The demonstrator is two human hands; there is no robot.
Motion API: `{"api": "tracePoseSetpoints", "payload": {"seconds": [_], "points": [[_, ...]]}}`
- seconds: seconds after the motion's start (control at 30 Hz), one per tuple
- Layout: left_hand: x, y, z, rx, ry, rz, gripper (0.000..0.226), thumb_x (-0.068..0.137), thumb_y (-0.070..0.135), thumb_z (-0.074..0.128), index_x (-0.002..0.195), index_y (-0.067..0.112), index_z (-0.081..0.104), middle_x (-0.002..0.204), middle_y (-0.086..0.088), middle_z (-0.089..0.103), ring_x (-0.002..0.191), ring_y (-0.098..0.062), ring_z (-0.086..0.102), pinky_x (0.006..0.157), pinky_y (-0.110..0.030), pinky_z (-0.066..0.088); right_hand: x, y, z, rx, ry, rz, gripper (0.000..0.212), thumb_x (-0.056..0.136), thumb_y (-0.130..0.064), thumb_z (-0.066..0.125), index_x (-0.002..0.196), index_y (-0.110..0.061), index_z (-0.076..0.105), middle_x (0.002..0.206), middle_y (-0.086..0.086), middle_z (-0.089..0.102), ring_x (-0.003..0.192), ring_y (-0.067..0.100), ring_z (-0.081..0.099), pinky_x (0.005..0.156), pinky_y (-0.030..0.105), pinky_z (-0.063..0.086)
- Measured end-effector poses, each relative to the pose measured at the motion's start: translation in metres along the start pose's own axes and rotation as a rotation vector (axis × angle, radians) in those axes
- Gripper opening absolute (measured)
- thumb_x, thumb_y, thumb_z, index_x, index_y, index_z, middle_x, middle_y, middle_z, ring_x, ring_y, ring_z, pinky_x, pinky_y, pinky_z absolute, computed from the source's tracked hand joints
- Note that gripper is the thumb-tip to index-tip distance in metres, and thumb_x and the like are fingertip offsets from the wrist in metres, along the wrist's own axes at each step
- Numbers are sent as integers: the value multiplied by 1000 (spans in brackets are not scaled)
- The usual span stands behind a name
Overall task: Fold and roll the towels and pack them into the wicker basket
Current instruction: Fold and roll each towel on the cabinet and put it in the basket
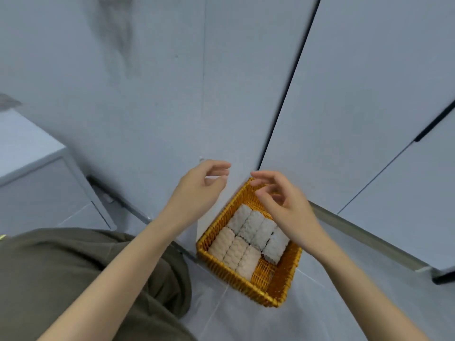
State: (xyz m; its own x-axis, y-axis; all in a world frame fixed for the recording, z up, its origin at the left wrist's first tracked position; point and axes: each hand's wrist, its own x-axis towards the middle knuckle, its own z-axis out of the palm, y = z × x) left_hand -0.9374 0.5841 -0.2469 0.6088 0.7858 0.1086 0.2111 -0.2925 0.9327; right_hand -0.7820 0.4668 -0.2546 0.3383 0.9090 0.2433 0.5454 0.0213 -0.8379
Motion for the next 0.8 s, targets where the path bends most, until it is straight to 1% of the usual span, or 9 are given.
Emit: {"api": "tracePoseSetpoints", "payload": {"seconds": [0.07, 0.1, 0.2, 0.23, 0.3, 0.4, 0.57, 0.67, 0.8], "points": [[-11, 11, -23, -8, 48, 26, 24, 95, 13, 53, 114, 26, 58, 109, 12, 63, 94, 4, 58, 73, 1, 41, 2, -30, 6, 31, -46, -55, 28, 95, -15, 54, 117, -32, 58, 106, -16, 64, 91, 9, 61, 80, 24, 50], [-17, 15, -35, -9, 72, 31, 24, 95, 12, 53, 113, 26, 59, 109, 12, 63, 94, 5, 58, 74, -1, 42, 3, -44, 10, 44, -70, -80, 29, 95, -14, 54, 118, -32, 57, 106, -16, 64, 92, 10, 61, 82, 24, 50], [-32, 25, -71, -19, 166, 47, 27, 93, 10, 55, 104, 34, 59, 108, 10, 66, 94, 2, 60, 79, -16, 45, 11, -84, 28, 72, -118, -159, 29, 95, -13, 55, 118, -31, 58, 106, -14, 65, 94, 10, 62, 84, 24, 50], [-37, 28, -83, -25, 195, 45, 28, 93, 9, 55, 102, 35, 58, 108, 9, 67, 93, 2, 60, 78, -17, 45, 15, -95, 34, 73, -128, -184, 29, 95, -12, 55, 118, -30, 58, 106, -14, 65, 94, 10, 62, 84, 24, 51], [-54, 35, -114, -25, 275, 44, 28, 93, 8, 55, 103, 33, 60, 108, 9, 67, 91, 3, 61, 75, -14, 48, 23, -122, 54, 88, -159, -238, 29, 94, -11, 56, 118, -28, 59, 105, -13, 66, 93, 10, 62, 83, 25, 51], [-84, 42, -163, 2, 412, 38, 26, 93, 9, 55, 111, 27, 62, 107, 10, 67, 94, -3, 62, 79, -18, 48, 36, -161, 89, 127, -220, -299, 30, 92, -8, 56, 116, -26, 60, 103, -11, 67, 87, 10, 62, 80, 26, 52], [-126, 33, -231, 38, 580, -14, 26, 94, 13, 53, 112, 30, 62, 108, 13, 67, 98, -5, 62, 82, -24, 49, 56, -203, 147, 155, -328, -351, 29, 91, -8, 55, 113, -26, 60, 102, -12, 67, 83, 11, 59, 77, 23, 50], [-150, 22, -268, 64, 692, -59, 27, 94, 11, 52, 114, 28, 61, 108, 12, 66, 98, -3, 60, 79, -21, 48, 70, -224, 187, 159, -405, -377, 29, 91, -8, 55, 115, -24, 60, 103, -11, 67, 81, 6, 58, 77, 19, 48], [-171, -8, -310, 134, 803, -134, 29, 94, 9, 50, 117, 24, 58, 111, 8, 64, 95, -1, 58, 66, -9, 43, 90, -242, 245, 100, -508, -423, 28, 91, -12, 56, 115, -26, 59, 106, -11, 65, 78, 6, 58, 71, 13, 46]]}}
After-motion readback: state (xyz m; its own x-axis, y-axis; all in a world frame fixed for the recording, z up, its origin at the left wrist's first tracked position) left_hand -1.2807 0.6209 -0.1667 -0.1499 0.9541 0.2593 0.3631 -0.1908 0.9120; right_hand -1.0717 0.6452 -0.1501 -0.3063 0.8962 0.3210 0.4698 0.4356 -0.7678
